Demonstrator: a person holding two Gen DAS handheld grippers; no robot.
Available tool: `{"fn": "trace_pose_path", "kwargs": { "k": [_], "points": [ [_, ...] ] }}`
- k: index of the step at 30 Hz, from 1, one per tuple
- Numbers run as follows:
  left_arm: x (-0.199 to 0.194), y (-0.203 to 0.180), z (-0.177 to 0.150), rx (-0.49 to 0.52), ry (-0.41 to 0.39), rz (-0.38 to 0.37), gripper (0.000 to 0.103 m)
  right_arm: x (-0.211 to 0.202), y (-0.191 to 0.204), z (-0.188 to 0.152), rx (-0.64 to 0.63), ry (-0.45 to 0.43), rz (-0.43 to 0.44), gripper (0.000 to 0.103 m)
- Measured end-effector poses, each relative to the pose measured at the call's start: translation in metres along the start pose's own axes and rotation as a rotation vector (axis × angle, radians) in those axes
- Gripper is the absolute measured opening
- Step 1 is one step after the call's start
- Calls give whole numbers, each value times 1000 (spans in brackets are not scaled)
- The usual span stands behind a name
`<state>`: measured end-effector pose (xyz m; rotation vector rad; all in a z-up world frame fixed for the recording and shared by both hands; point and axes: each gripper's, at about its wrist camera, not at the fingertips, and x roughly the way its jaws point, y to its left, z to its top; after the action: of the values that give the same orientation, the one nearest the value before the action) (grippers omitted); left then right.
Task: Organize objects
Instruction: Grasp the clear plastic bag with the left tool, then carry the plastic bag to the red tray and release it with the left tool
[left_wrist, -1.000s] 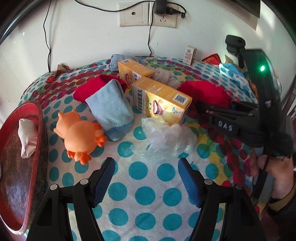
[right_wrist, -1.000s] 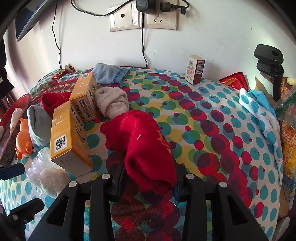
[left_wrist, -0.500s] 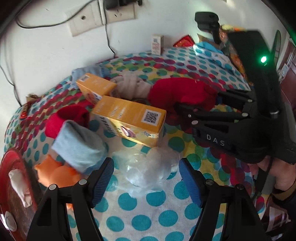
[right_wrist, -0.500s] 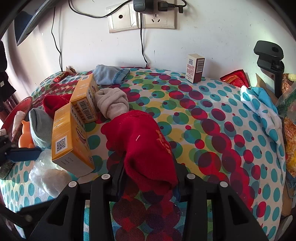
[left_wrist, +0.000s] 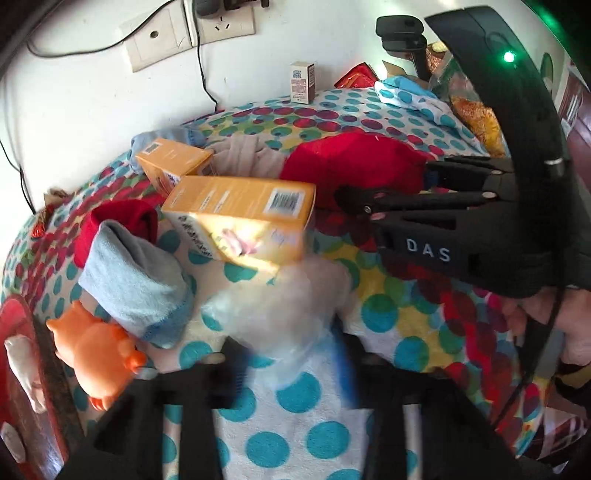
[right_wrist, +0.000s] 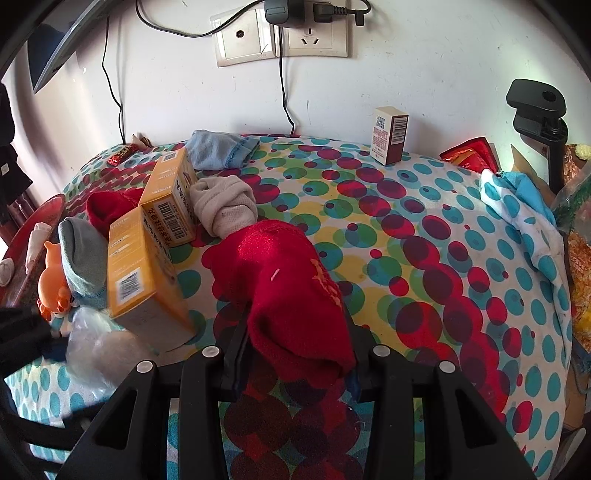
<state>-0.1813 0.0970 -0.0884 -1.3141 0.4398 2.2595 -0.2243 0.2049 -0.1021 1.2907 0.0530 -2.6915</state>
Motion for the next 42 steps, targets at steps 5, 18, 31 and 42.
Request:
{"fn": "trace_pose_path", "kwargs": {
  "k": [5, 18, 31, 42],
  "points": [
    [-6, 3, -8, -24, -7, -12, 32, 0, -1, 1, 0, 0, 1, 38],
    [-39, 16, -27, -106, -55, 55, 32, 0, 1, 2, -9, 0, -10, 37],
    [-75, 52, -56, -208, -79, 136, 32, -1, 2, 3, -16, 3, -18, 37],
    [-106, 115, -85, -356, -95, 225, 32, -1, 1, 5, -18, 4, -19, 37]
  ]
}}
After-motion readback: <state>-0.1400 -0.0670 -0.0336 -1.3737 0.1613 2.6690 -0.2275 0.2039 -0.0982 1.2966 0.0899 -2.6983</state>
